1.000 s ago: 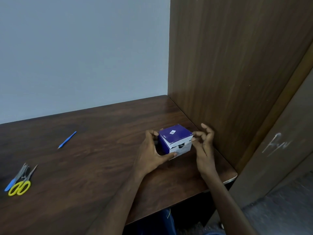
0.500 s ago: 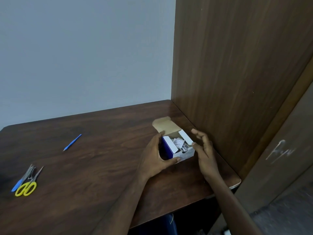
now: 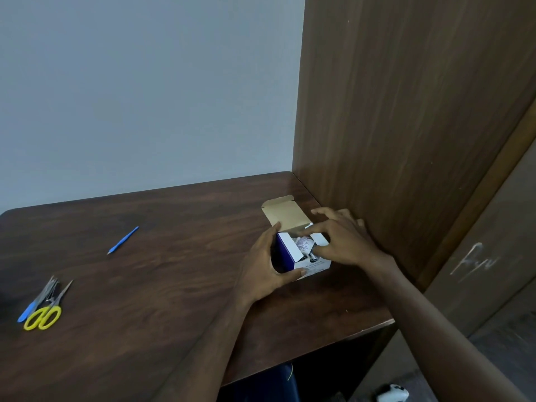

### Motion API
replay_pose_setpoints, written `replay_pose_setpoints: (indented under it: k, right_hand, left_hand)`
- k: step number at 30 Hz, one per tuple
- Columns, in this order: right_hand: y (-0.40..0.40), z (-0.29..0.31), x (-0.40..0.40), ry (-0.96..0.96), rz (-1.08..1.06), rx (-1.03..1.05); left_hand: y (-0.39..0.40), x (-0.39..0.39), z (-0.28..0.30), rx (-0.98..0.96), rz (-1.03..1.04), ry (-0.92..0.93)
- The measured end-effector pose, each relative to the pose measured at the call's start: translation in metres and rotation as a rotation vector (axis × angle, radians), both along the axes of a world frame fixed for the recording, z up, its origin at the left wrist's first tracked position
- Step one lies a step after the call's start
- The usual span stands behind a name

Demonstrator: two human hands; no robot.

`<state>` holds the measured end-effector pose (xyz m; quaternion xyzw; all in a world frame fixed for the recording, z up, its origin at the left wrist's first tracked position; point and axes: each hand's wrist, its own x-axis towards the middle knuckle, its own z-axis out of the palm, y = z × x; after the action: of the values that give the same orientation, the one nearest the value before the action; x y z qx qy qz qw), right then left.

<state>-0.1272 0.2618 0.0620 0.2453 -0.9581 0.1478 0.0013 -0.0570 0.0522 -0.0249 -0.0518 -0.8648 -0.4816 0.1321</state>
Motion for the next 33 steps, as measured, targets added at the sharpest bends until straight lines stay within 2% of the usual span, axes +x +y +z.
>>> replay_pose_setpoints:
  k: [6, 14, 20, 23, 28, 31, 33]
  right_hand:
    - [-0.005, 0.003, -0.002, -0.062, -0.021, 0.019]
    - [0.001, -0.03, -0.013, -0.006, -0.015, -0.242]
    - [-0.004, -0.054, -0.016, 0.16, -0.014, -0.436]
    - [-0.009, -0.063, -0.015, 0.213, -0.064, -0.688]
    - [-0.023, -0.077, 0.0, -0.113, -0.413, -1.605]
    - [-0.014, -0.084, 0.005, -0.174, -0.507, -1.836]
    - [-0.011, -0.084, 0.006, -0.186, -0.526, -1.896]
  left_hand:
    - [0.0, 0.002, 0.002, 0.0, 0.0, -0.009]
    - [0.0, 0.003, 0.005, -0.032, 0.007, 0.007]
    - [0.0, 0.004, 0.005, -0.029, 0.011, 0.011]
    - [0.001, 0.005, 0.005, -0.03, 0.011, 0.021]
    - [0.001, 0.003, 0.004, -0.025, 0.008, 0.039]
    - [0.001, 0.002, 0.004, -0.008, -0.002, 0.048]
    - [0.002, 0.002, 0.004, 0.014, -0.01, 0.063]
